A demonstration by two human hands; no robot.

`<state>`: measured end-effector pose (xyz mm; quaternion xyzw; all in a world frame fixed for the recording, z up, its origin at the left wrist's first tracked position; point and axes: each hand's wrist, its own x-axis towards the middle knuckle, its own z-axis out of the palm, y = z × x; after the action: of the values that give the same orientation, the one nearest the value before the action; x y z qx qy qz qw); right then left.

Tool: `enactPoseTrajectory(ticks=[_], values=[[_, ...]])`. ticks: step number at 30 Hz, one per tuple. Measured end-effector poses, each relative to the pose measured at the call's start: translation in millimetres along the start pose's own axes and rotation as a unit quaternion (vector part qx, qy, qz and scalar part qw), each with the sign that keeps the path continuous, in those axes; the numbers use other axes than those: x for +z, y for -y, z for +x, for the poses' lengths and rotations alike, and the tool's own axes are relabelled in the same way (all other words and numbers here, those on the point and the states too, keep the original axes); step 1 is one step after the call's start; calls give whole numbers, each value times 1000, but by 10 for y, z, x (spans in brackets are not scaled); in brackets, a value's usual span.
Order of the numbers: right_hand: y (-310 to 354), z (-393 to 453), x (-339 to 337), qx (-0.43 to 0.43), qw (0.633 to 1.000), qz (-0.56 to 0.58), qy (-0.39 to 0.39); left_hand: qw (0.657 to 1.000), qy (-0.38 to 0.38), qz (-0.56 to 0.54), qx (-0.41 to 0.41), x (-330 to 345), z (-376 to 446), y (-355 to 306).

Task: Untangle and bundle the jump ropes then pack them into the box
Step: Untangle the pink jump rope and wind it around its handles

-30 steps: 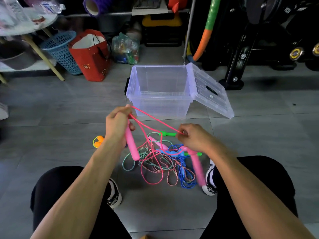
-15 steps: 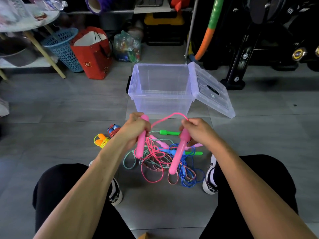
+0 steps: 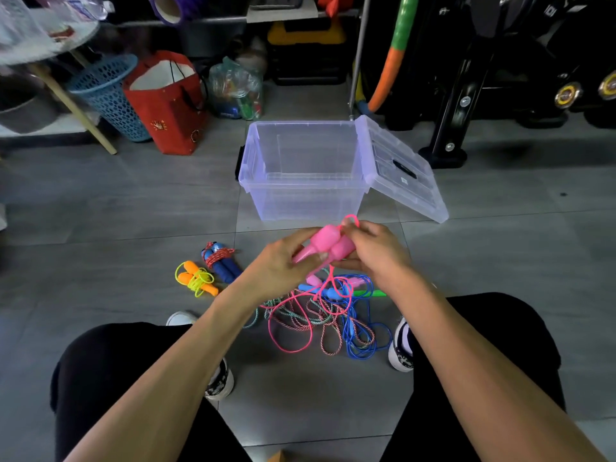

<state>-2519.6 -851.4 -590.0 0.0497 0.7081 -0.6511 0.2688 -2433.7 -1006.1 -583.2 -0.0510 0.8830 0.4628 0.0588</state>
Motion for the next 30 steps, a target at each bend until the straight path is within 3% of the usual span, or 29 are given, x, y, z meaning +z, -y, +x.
enactPoseTrajectory(ticks=[4, 8, 10, 14, 18, 21, 25, 30], values=[[3, 23, 16, 35, 999, 33, -8, 999, -35, 11, 9, 78, -5, -35], [-54, 111, -42, 5, 998, -50, -28, 995, -78, 61, 7, 68, 28, 14], [-18, 102, -72, -9, 998, -57, -1, 994, -88, 62, -5, 22, 32, 25], [80, -31, -87, -65, 975, -194, 86, 996, -44, 80, -20, -29, -24, -8], [4, -69, -15, -151, 950, -275, 16, 996, -10, 76, -47, -32, -65, -102], [16, -64, 24, -198, 946, -255, -34, 996, -3, 67, -55, -47, -69, -153], [41, 2, 35, -167, 956, -221, -103, 991, -3, 114, -72, -118, -57, -107], [74, 29, 30, -72, 990, -106, -60, 994, -36, -33, -99, -218, -78, -124]])
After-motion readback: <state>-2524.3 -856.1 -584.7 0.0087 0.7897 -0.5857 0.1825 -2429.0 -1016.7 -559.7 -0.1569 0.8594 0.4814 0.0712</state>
